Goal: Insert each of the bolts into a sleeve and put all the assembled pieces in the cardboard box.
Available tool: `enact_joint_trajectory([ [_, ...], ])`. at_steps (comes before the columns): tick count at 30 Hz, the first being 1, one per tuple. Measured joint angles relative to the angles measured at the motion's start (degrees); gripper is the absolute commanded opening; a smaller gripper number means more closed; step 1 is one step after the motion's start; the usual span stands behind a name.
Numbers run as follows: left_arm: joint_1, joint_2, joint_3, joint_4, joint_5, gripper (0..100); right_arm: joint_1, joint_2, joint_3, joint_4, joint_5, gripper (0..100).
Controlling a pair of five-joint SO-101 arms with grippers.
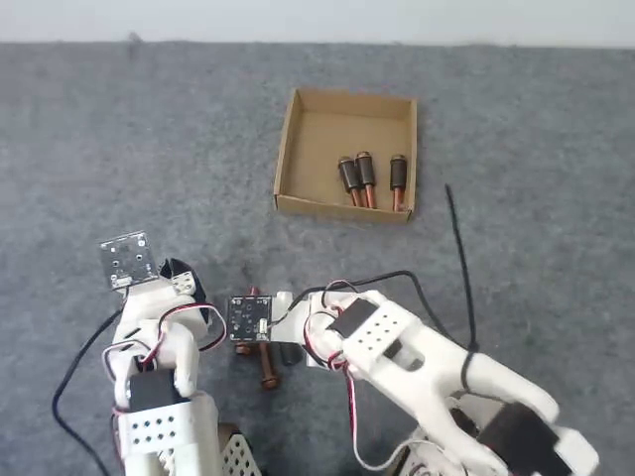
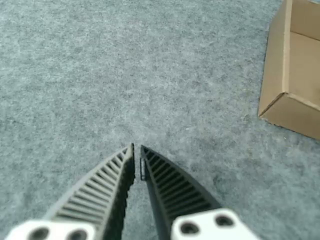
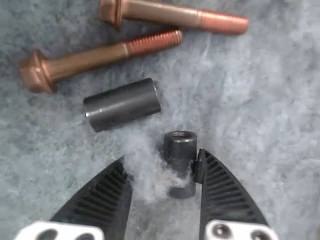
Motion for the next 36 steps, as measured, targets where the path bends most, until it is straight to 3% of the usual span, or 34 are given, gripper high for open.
enact_joint_trajectory([
  [8,0.00,0.00,0.00,0.00,0.00,2,0.00,3.96,-0.18,-2.55,0.09,15.0],
  [15,0.00,0.00,0.00,0.00,-0.18,2,0.26,6.33,-2.46,-1.67,0.09,1.3],
  [25,0.00,0.00,0.00,0.00,-0.26,2,3.60,12.66,-11.87,6.33,-12.66,0.6],
  [31,0.00,0.00,0.00,0.00,-0.35,2,11.78,12.92,-16.97,11.43,-27.34,0.6],
  [36,0.00,0.00,0.00,3.69,-0.35,2,18.02,12.92,-18.02,14.07,-34.11,0.6],
])
